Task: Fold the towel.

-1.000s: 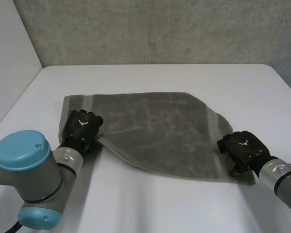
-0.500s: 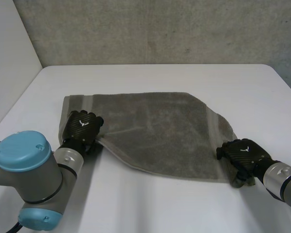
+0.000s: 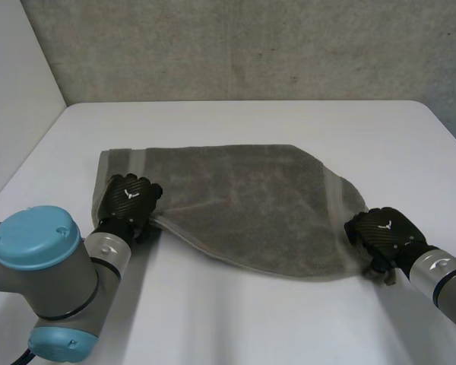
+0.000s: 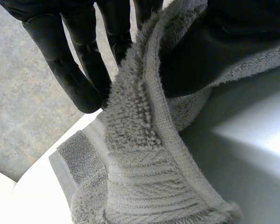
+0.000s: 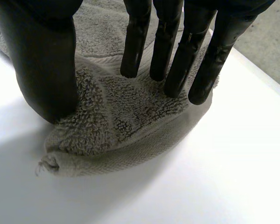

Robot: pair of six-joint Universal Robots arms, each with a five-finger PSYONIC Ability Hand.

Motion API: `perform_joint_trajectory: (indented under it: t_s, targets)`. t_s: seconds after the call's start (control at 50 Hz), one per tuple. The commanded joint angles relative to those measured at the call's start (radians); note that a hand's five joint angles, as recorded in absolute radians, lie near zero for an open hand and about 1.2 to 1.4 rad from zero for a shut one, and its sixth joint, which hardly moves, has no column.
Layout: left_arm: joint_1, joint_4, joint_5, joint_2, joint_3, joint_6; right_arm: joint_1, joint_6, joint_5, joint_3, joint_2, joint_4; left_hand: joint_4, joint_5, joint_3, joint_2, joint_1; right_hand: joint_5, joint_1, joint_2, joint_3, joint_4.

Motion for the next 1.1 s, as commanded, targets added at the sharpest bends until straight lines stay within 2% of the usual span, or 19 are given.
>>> perform_joint_trajectory:
  t_s: [0.02,0.1,0.18,0.2,0.22,0.24,0.26,0.4,0.44,0.48,0.5,0.52,0.54,0.74,1.04,1.08,1.1]
  targets:
    - [-0.002,0.0,-0.001,0.002,0.0,0.0,0.001,0.011,0.004,-0.006,-0.001,-0.015,-0.116,-0.294,-0.139,-0.114,-0.02,0.024,0.023,0.035,0.023,0.021]
    - [-0.002,0.0,-0.001,0.002,0.0,0.0,0.001,0.039,0.015,-0.009,-0.002,-0.039,-0.116,-0.294,-0.139,-0.114,-0.02,0.045,0.043,0.056,0.043,0.041]
    - [-0.002,0.0,-0.001,0.002,0.0,0.0,-0.001,0.044,0.015,-0.007,-0.001,-0.042,-0.116,-0.294,-0.139,-0.114,-0.02,0.174,0.173,0.185,0.172,0.17]
    - [-0.002,0.0,-0.001,0.002,0.0,0.0,-0.001,0.047,0.015,-0.009,-0.002,-0.042,-0.116,-0.294,-0.139,-0.114,-0.02,0.328,0.327,0.339,0.326,0.324]
    - [-0.002,0.0,-0.001,0.002,0.0,0.0,-0.002,0.054,0.015,-0.009,-0.004,-0.042,-0.116,-0.294,-0.139,-0.114,-0.02,0.594,0.593,0.605,0.592,0.59]
    - [-0.002,0.0,-0.001,0.002,0.0,0.0,-0.002,0.054,0.015,-0.009,-0.004,-0.042,-0.116,-0.294,-0.139,-0.114,-0.02,0.597,0.595,0.608,0.595,0.593]
    - [-0.002,0.0,-0.001,0.002,0.0,0.0,-0.002,0.068,0.015,-0.01,-0.009,-0.042,-0.116,-0.294,-0.139,-0.114,-0.02,0.723,0.722,0.735,0.722,0.72]
    - [-0.002,0.0,-0.001,0.002,0.0,0.0,-0.013,0.166,0.014,-0.009,-0.061,-0.048,-0.116,-0.294,-0.139,-0.114,-0.02,0.725,0.723,0.736,0.723,0.721]
    - [-0.002,-0.002,0.001,0.002,-0.001,0.0,-0.051,0.226,0.015,-0.001,-0.107,-0.073,-0.198,-0.376,-0.221,-0.195,-0.102,0.725,0.723,0.736,0.723,0.721]
    - [-0.003,-0.002,0.001,0.002,-0.001,0.002,-0.076,0.252,0.017,0.004,-0.122,-0.09,-0.613,-0.791,-0.636,-0.61,-0.517,0.725,0.723,0.736,0.723,0.721]
    - [-0.003,-0.002,0.001,0.002,-0.001,0.002,-0.076,0.252,0.017,0.004,-0.122,-0.09,-0.615,-0.793,-0.638,-0.612,-0.519,0.725,0.723,0.736,0.723,0.721]
    - [-0.002,-0.002,0.001,0.002,-0.001,0.003,-0.094,0.274,0.024,0.005,-0.139,-0.105,-0.772,-0.95,-0.795,-0.769,-0.676,0.725,0.723,0.736,0.723,0.721]
    - [-0.002,-0.003,0.001,0.002,0.0,0.006,-0.109,0.284,0.036,0.007,-0.154,-0.113,-0.837,-1.016,-0.86,-0.835,-0.741,0.725,0.723,0.736,0.723,0.721]
    - [0.012,-0.012,0.001,0.009,0.002,0.008,-0.137,0.283,0.11,0.005,-0.159,-0.108,-0.908,-1.087,-0.931,-0.906,-0.813,0.725,0.723,0.736,0.723,0.721]
    - [0.015,-0.091,0.053,0.005,0.008,0.009,-0.128,0.28,0.115,0.007,-0.148,-0.114,-0.882,-1.06,-0.905,-0.88,-0.786,0.725,0.723,0.736,0.723,0.721]
    - [0.015,-0.11,0.05,0.002,0.014,0.011,-0.134,0.28,0.116,0.004,-0.148,-0.113,-0.859,-1.037,-0.881,-0.856,-0.763,0.725,0.723,0.736,0.723,0.721]
    - [0.015,-0.126,0.042,0.002,0.02,0.014,-0.134,0.28,0.116,0.004,-0.148,-0.113,-0.745,-0.923,-0.768,-0.743,-0.649,0.725,0.723,0.736,0.723,0.721]
